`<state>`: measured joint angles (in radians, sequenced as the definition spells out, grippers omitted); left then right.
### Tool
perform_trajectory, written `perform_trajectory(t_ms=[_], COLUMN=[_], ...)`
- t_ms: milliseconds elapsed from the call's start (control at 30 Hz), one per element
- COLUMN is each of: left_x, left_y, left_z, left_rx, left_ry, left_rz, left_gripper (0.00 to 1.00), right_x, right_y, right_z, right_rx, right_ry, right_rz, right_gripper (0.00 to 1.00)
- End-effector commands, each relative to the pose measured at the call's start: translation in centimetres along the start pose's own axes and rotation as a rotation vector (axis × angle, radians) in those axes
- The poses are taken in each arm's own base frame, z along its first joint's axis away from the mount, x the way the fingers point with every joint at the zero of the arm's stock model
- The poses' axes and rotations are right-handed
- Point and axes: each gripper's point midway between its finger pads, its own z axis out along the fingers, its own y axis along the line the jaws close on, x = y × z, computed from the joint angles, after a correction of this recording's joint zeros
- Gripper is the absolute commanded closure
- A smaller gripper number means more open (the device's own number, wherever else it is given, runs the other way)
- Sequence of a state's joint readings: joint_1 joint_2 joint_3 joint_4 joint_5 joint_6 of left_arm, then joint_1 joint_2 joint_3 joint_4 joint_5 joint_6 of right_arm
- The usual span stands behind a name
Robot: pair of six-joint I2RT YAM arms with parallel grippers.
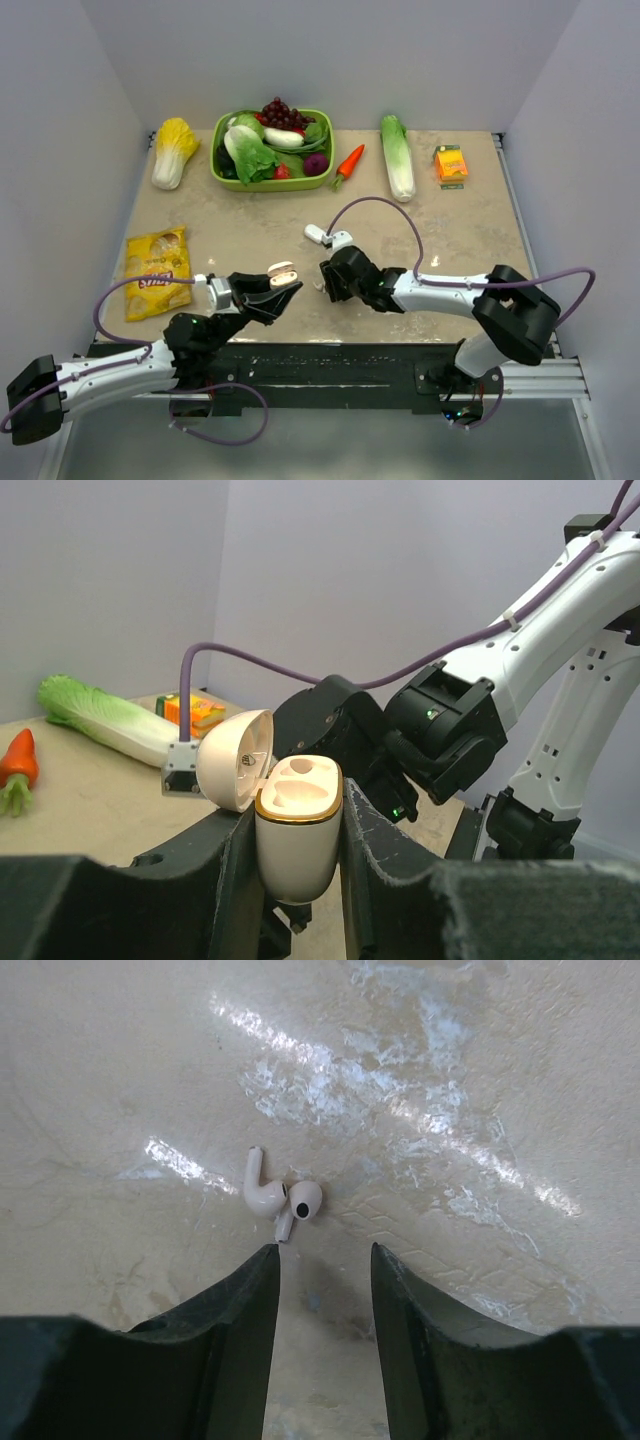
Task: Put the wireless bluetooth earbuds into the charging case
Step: Pick up the earbud from the center of the board.
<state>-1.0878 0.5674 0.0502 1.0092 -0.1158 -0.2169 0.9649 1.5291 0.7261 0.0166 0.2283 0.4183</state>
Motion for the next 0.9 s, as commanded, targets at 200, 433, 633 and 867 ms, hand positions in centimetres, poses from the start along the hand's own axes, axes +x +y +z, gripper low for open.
perform_trajectory(t_ms=[200, 433, 633, 867], left_x=[6.6, 6.5, 6.7, 6.7], left_y=[1.5, 1.5, 1.6, 1.5], left_z=[-4.5, -4.5, -4.6, -4.6], left_rx=[-0.022, -0.02, -0.023, -0.021], left_ry=[0.143, 0.142, 0.144, 0.146], left_rz=[0.006, 0.005, 0.004, 0.004], left_gripper=[1.0, 1.0, 1.0, 1.0], right_x=[-3.0, -2.8, -2.4, -2.3], right_y=[0.7, 0.2, 0.4, 0.7], right_z=[0.4, 1.8, 2.2, 2.7], right_rx=[0.005, 0.02, 0.009, -0.003], right_ry=[-0.046, -0.023, -0.008, 0.003], right_rz=[0.029, 0.037, 0.029, 0.025], right_gripper=[0.52, 0.53, 0.53, 0.54])
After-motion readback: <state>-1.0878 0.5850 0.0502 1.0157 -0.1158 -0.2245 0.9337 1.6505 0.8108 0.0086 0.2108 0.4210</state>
